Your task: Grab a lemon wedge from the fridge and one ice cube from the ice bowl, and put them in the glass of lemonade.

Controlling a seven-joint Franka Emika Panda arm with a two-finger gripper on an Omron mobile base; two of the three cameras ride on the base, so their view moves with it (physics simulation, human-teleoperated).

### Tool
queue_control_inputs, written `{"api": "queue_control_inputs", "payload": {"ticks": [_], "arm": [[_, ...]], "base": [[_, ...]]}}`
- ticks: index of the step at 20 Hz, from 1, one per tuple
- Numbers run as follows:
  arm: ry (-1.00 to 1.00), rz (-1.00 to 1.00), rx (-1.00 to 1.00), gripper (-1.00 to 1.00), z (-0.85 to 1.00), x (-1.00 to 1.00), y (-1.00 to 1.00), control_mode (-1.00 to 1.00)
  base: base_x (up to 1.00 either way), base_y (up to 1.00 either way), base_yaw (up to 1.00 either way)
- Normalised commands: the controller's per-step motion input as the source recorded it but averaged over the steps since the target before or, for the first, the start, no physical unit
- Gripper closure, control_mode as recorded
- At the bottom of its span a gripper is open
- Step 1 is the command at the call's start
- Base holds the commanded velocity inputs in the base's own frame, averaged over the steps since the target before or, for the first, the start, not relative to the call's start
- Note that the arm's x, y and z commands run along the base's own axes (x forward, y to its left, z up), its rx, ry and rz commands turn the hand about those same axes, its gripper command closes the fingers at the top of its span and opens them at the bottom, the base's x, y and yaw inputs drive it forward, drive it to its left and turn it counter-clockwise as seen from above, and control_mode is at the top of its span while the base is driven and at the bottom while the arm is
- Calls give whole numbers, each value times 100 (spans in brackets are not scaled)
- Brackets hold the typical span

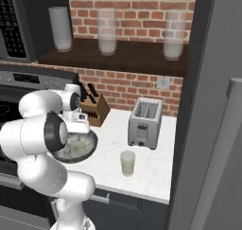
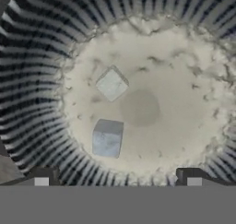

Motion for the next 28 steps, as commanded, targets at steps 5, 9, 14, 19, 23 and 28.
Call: {"api": "queue_control_inputs", "payload": {"ticks": [5, 9, 14, 19, 23, 28], "arm": [[-15, 0, 0, -100, -63, 0, 0, -100], [-11, 1, 0, -100, -38, 0, 0, -100], [-3, 2, 0, -100, -8, -1, 0, -100], [0, 0, 0, -100, 0, -16, 0, -100], [0, 0, 0, -100, 0, -3, 0, -100], [-6, 0, 0, -100, -23, 0, 0, -100]], "base": [[0, 0, 0], [0, 0, 0], [0, 0, 0], [0, 0, 0], [0, 0, 0], [0, 0, 0]]}}
